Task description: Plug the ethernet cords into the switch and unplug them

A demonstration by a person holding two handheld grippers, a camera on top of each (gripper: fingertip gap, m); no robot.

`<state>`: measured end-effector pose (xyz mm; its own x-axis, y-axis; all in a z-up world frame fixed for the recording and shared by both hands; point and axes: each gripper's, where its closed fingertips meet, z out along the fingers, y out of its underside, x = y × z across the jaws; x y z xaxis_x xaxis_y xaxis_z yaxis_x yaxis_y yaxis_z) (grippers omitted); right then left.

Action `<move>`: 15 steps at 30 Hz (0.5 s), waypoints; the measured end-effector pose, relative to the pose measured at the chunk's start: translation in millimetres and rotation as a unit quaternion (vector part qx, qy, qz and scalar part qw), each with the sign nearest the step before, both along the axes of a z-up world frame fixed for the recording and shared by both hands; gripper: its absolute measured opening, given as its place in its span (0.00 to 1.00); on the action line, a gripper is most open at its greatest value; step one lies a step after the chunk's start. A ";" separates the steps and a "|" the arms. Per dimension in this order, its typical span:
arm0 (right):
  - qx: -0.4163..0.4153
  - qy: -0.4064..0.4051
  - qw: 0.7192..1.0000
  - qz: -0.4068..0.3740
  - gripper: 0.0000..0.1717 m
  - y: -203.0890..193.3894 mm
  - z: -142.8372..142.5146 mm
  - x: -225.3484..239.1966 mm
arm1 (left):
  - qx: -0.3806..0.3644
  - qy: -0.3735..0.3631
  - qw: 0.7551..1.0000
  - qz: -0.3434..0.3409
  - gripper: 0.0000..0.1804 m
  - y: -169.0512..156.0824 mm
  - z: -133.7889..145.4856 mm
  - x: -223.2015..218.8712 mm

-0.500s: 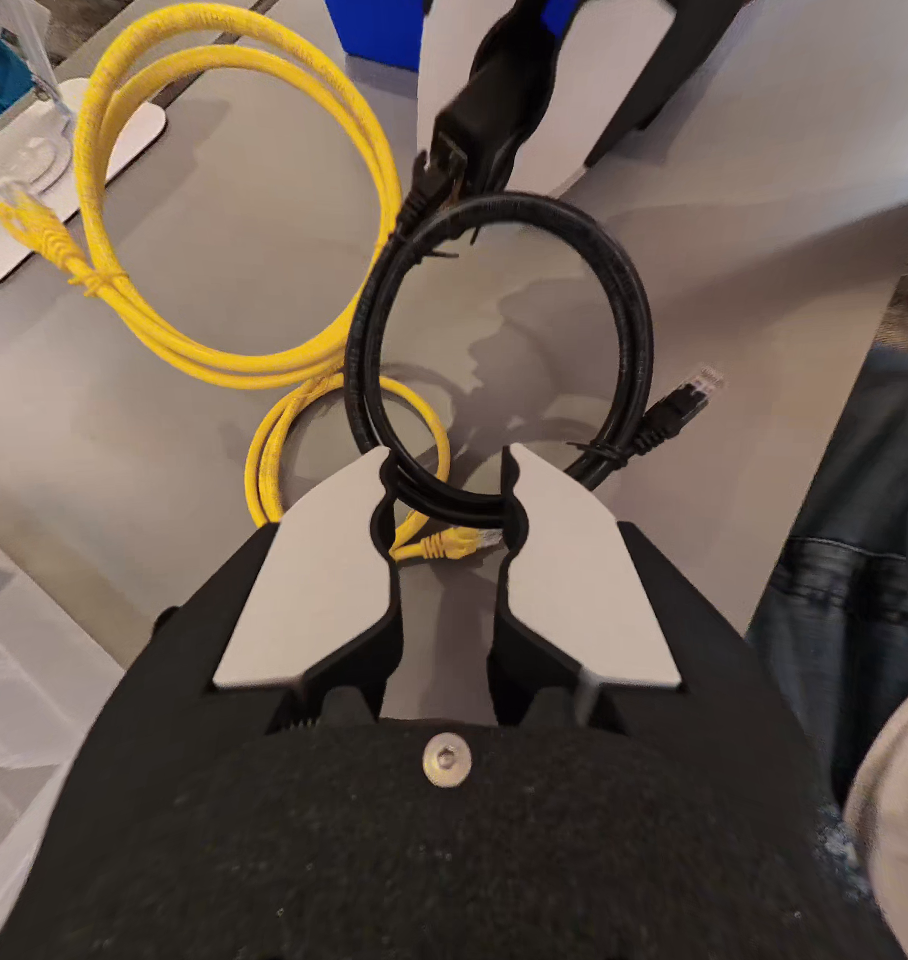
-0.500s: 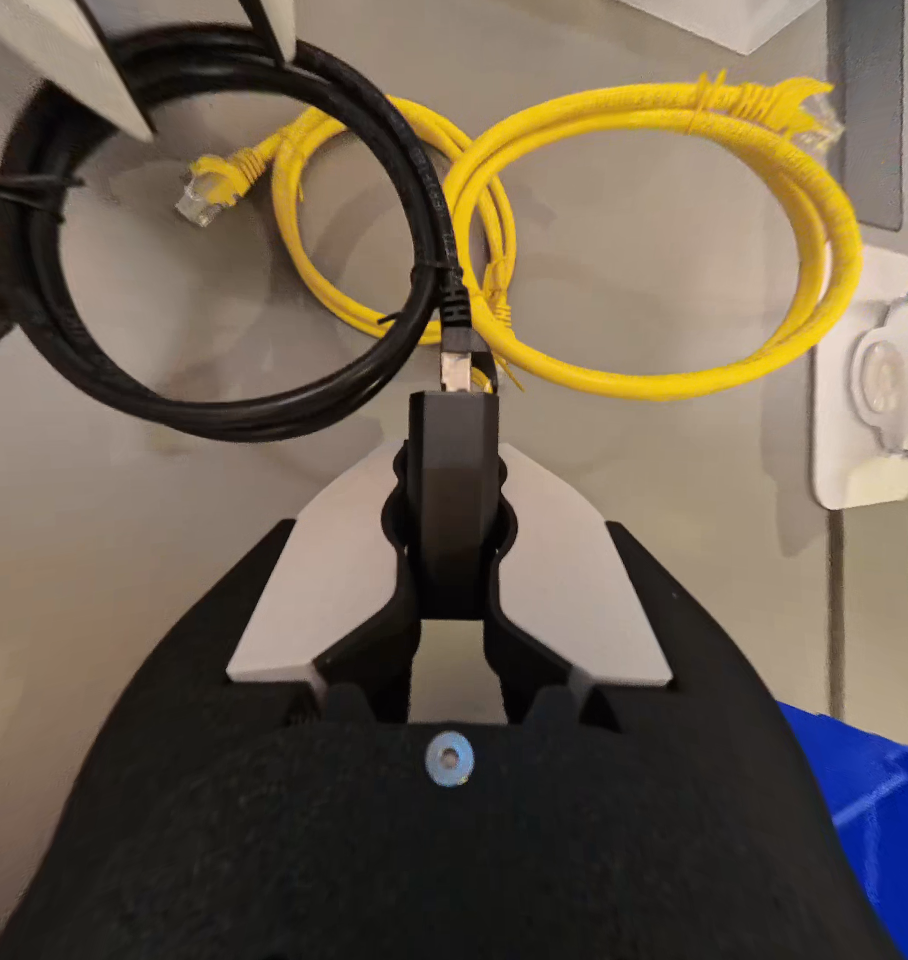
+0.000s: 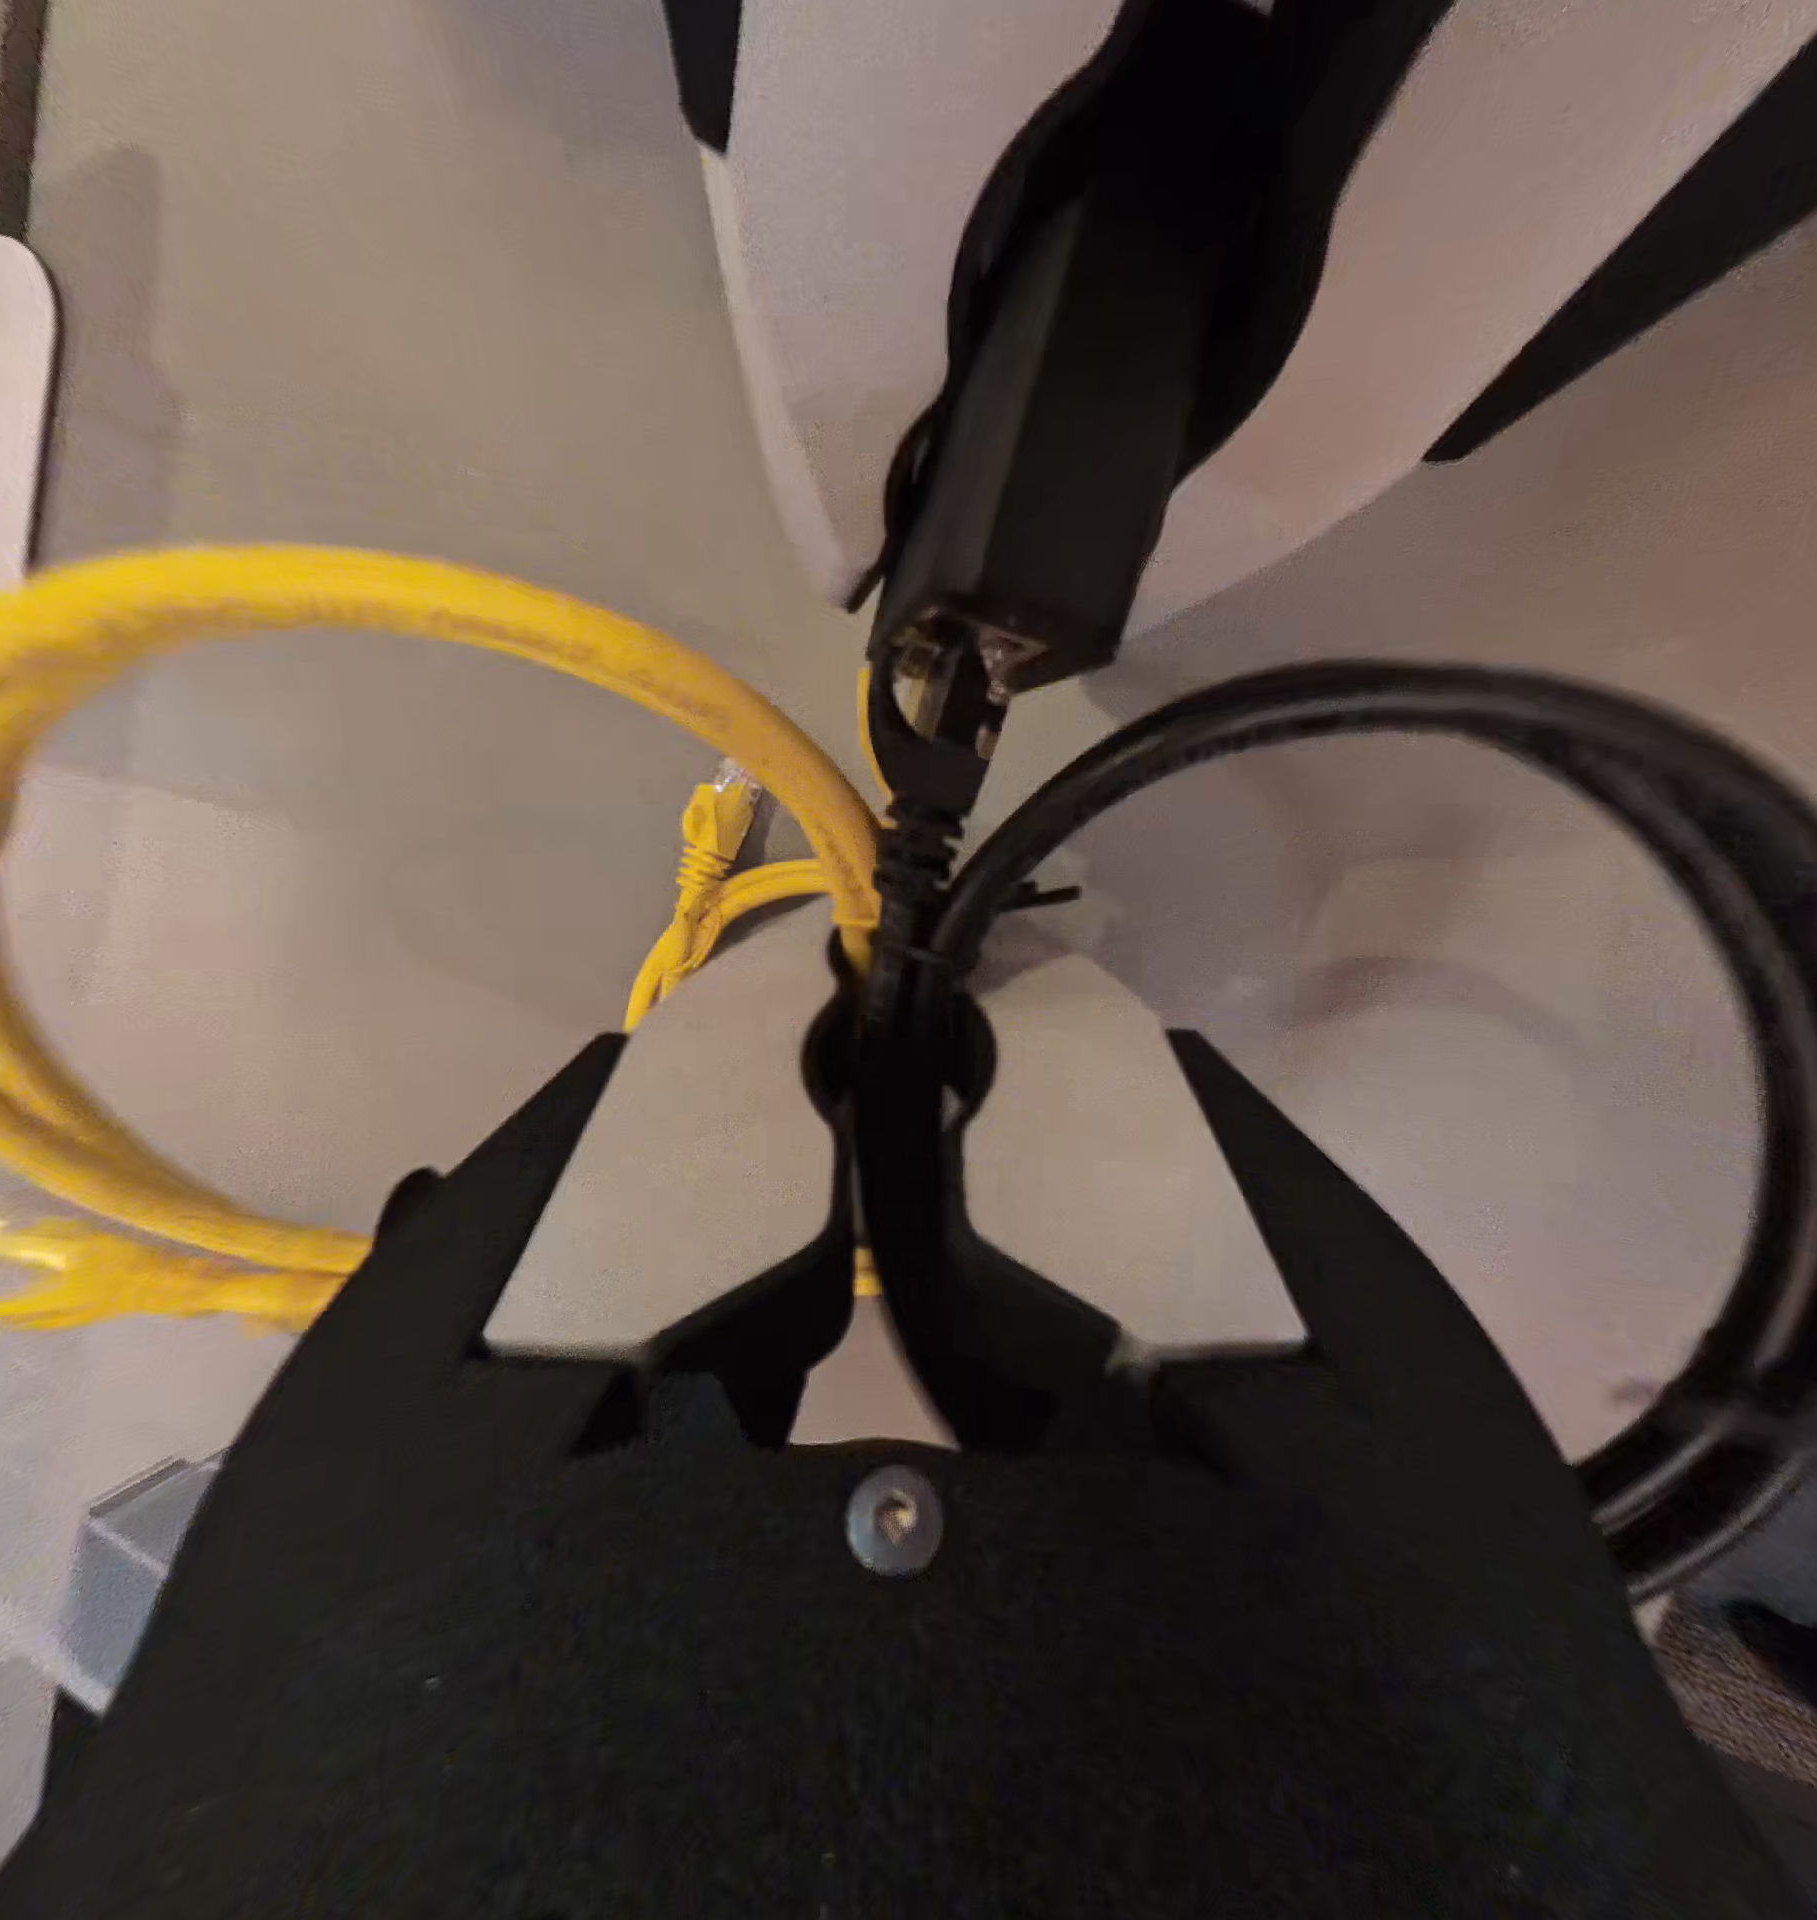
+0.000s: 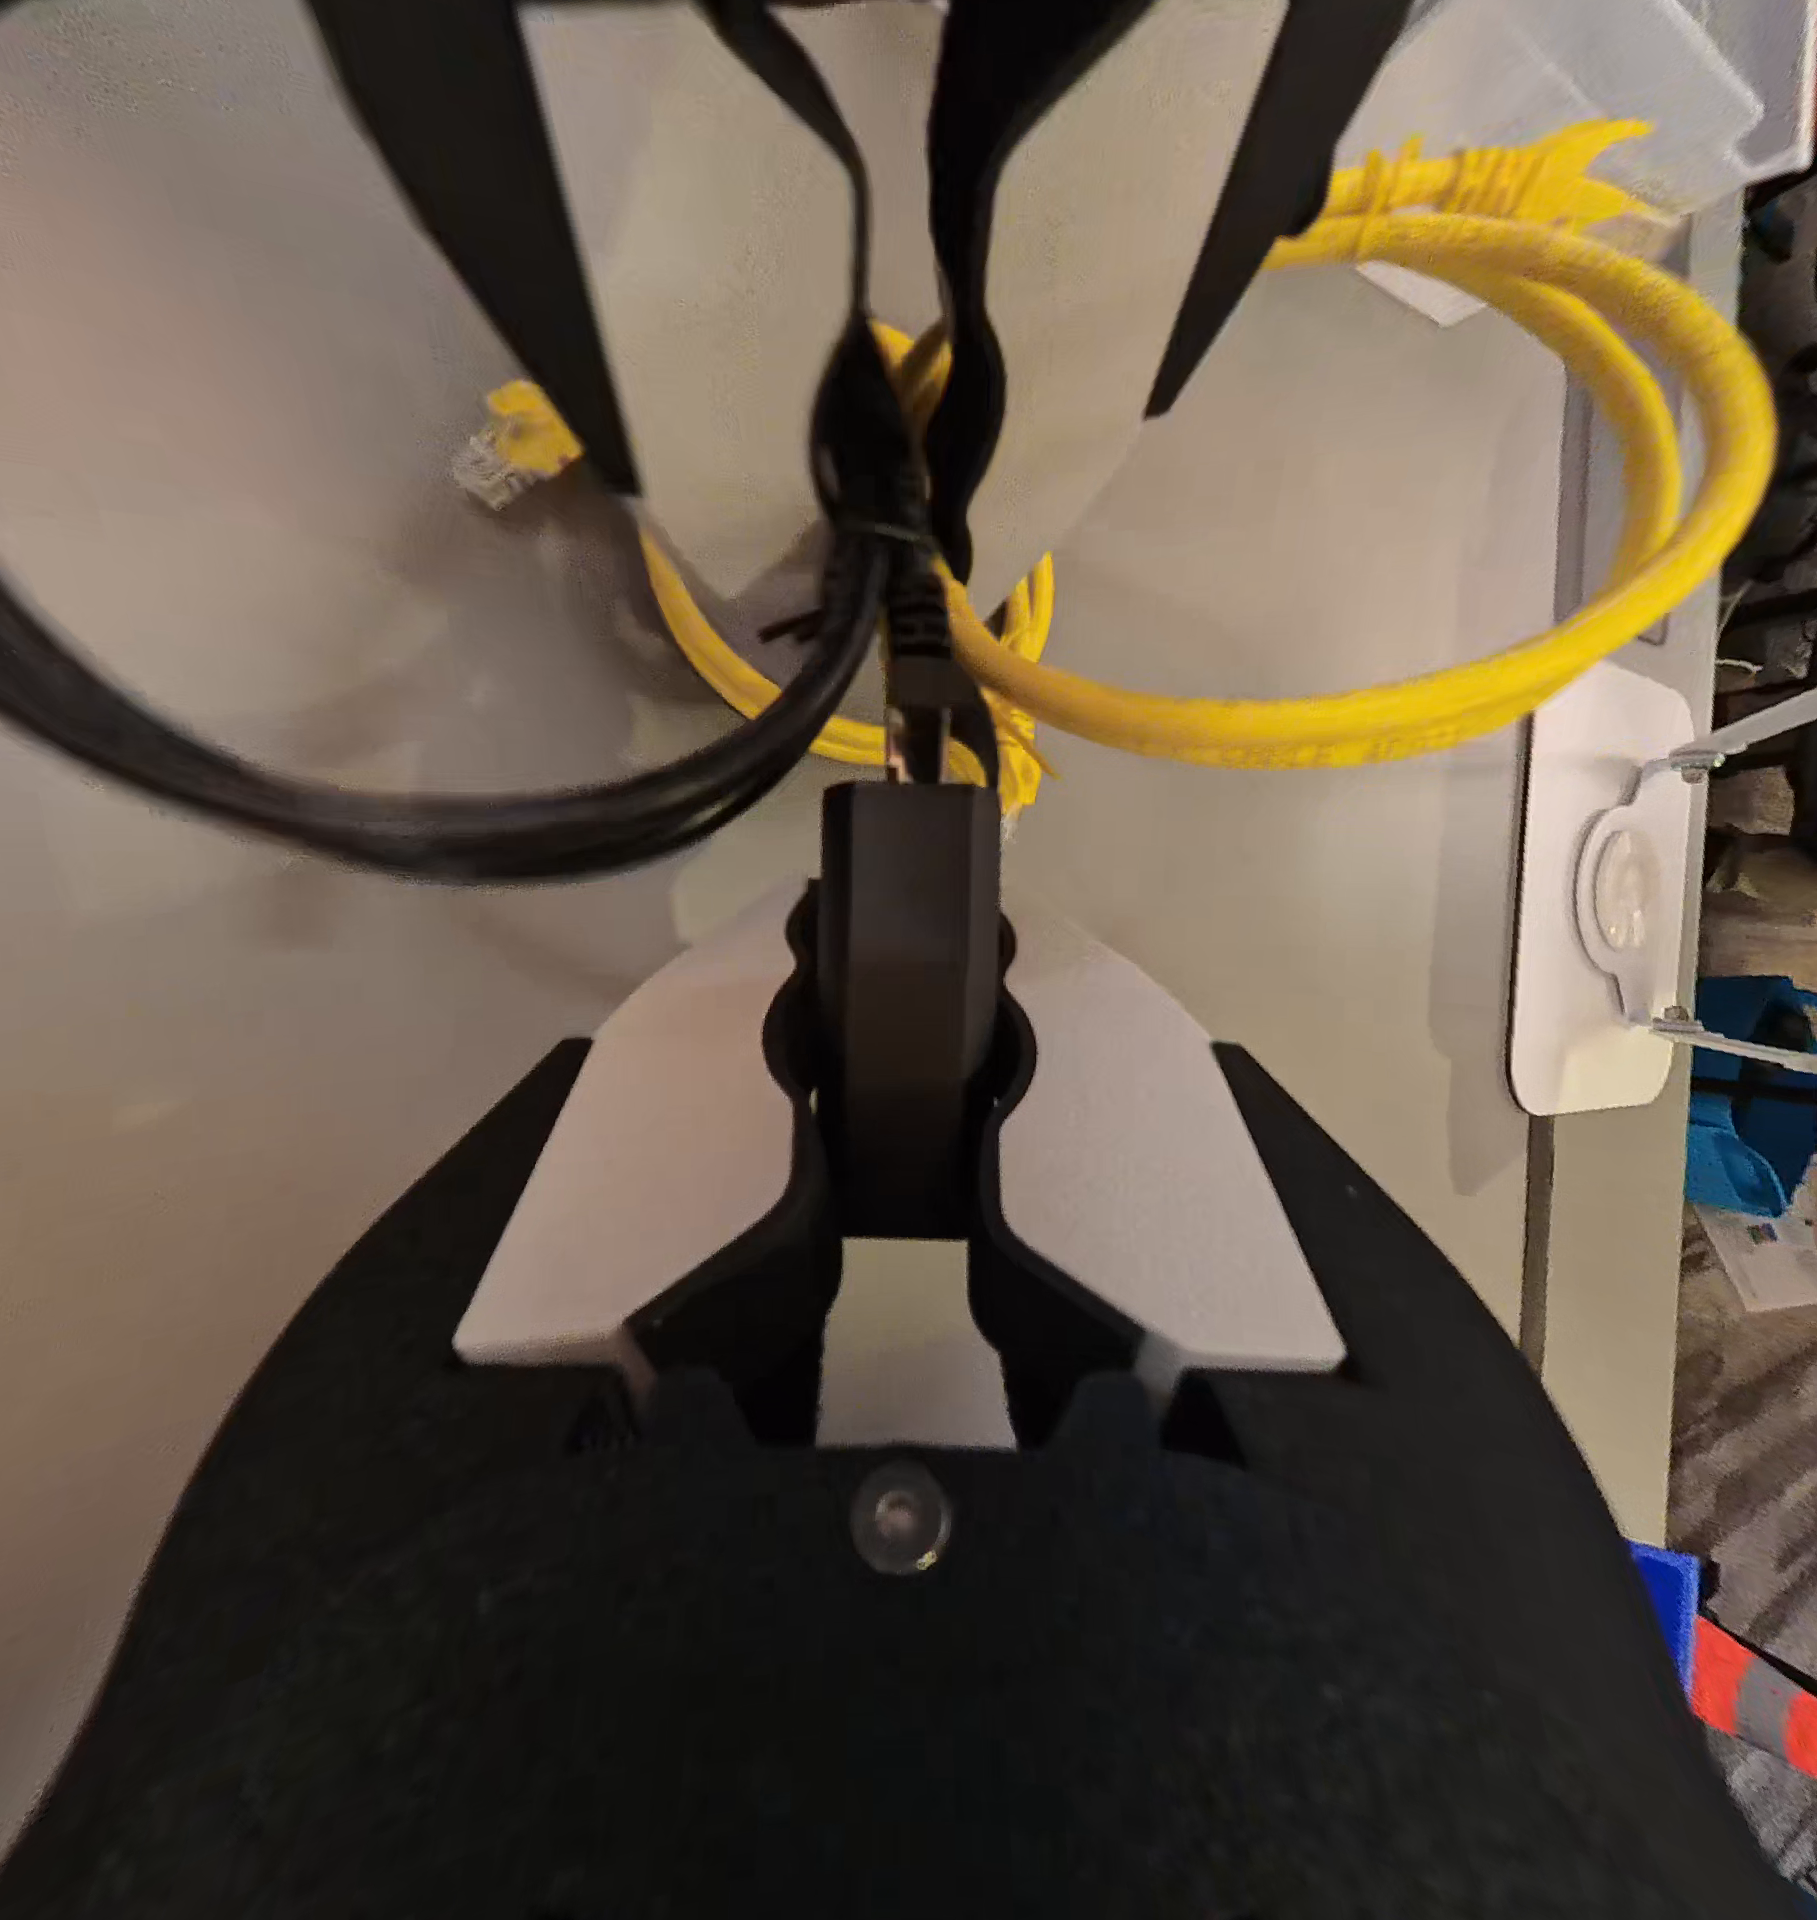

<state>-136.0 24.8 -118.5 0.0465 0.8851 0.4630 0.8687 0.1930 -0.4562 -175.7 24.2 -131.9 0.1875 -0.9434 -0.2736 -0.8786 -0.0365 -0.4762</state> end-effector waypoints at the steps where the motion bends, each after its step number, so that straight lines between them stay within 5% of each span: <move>1: 0.005 -0.002 1.000 -0.001 0.15 0.5 0.4 1.6 | 0.006 -0.003 1.000 -0.001 0.05 0.7 0.5 0.8; 9: 0.049 0.052 0.996 0.044 0.24 -1.2 16.5 6.1 | 0.011 -0.077 0.997 -0.012 0.04 -0.1 1.7 -1.5; 15: 0.002 0.240 0.970 0.039 0.32 0.3 65.0 9.3 | 0.009 -0.287 0.958 -0.018 0.04 7.7 50.4 -2.4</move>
